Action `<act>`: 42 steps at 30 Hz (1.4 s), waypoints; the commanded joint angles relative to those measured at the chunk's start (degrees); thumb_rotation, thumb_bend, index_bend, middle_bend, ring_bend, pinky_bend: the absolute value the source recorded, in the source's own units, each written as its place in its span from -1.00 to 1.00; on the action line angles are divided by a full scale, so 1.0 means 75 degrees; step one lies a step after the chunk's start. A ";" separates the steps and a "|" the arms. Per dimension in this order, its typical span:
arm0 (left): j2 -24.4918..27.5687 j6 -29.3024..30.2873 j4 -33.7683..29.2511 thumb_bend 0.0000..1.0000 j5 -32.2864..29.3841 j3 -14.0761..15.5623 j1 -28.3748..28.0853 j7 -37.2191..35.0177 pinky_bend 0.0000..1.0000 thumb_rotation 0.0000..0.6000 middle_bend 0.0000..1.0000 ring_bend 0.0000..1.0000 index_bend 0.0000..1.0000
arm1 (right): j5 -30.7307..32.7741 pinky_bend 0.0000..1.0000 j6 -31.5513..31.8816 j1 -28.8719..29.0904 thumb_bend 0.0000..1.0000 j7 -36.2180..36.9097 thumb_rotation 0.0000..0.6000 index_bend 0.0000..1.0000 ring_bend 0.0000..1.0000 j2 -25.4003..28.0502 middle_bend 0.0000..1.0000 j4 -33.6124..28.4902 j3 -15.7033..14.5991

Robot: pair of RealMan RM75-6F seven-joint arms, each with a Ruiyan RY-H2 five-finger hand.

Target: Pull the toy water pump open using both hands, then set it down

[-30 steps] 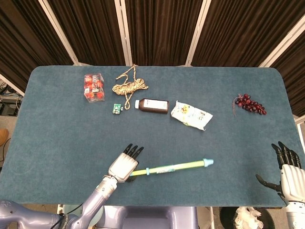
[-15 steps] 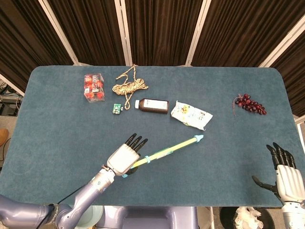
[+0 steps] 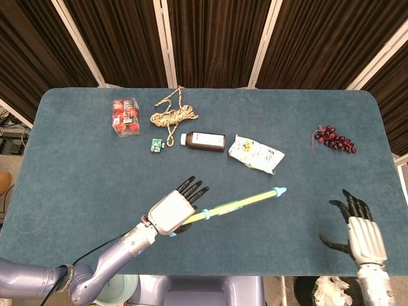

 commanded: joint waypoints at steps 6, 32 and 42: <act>0.0181 0.0089 -0.0211 -0.22 -0.0121 -0.0132 -0.0141 0.0056 -1.00 1.00 -0.88 -1.00 0.36 | 0.1247 -1.00 -0.0372 0.0719 -0.52 -0.1159 1.00 -0.45 -1.00 -0.1263 -0.97 -0.0241 0.0605; 0.0351 0.0152 -0.0381 -0.22 -0.0255 -0.0172 -0.0314 -0.0446 -1.00 1.00 -0.88 -1.00 0.36 | 0.2444 -1.00 0.0183 0.1639 -0.44 -0.2143 1.00 -0.27 -1.00 -0.3051 -0.89 0.0129 0.1330; 0.0371 0.0207 -0.0495 -0.22 -0.0287 -0.0148 -0.0373 -0.0471 -1.00 1.00 -0.88 -1.00 0.36 | 0.2364 -1.00 0.0361 0.1768 -0.44 -0.1843 1.00 -0.29 -1.00 -0.3485 -0.89 0.0423 0.1481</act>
